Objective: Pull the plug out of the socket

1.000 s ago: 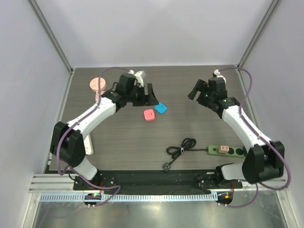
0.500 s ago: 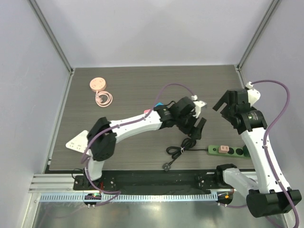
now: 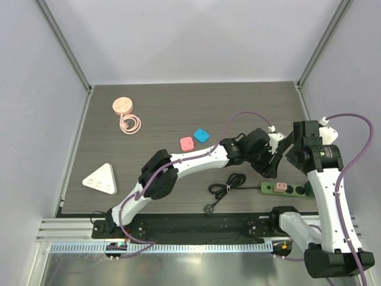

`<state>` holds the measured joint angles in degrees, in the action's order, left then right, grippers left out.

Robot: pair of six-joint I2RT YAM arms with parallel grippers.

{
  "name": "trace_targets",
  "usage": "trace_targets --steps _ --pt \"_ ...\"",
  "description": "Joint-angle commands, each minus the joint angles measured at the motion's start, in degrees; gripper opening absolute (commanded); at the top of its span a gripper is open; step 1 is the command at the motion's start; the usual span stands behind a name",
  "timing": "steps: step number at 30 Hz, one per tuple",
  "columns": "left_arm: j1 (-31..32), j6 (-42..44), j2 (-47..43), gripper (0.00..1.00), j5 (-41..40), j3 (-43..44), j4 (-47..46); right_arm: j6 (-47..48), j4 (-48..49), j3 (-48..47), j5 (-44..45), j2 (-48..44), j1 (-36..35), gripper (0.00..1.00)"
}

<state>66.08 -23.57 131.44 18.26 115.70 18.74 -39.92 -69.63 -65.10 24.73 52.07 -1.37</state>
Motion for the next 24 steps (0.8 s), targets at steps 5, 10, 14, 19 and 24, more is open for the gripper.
trace_targets --steps 5,10,14,19,24 --pt "0.0 7.7 -1.3 0.43 4.0 -3.7 -12.7 -7.6 -8.2 -2.8 -7.5 4.3 0.2 0.99" --pt "-1.3 9.8 -4.1 0.36 6.7 -9.2 -14.3 -18.6 -10.5 0.1 -9.6 3.8 0.2 0.95" --pt "-3.2 8.0 -5.6 0.28 11.2 -12.9 -17.9 -28.0 -10.0 5.6 -11.1 2.3 0.2 0.91" --pt "-3.6 1.5 -2.7 0.23 13.6 -13.3 -22.3 -38.2 -9.9 12.0 -11.1 -0.9 0.2 0.83" --pt "-3.5 -2.8 -1.5 0.16 14.4 -15.2 -29.7 -40.1 -9.7 12.4 -6.4 -0.8 0.3 0.78"
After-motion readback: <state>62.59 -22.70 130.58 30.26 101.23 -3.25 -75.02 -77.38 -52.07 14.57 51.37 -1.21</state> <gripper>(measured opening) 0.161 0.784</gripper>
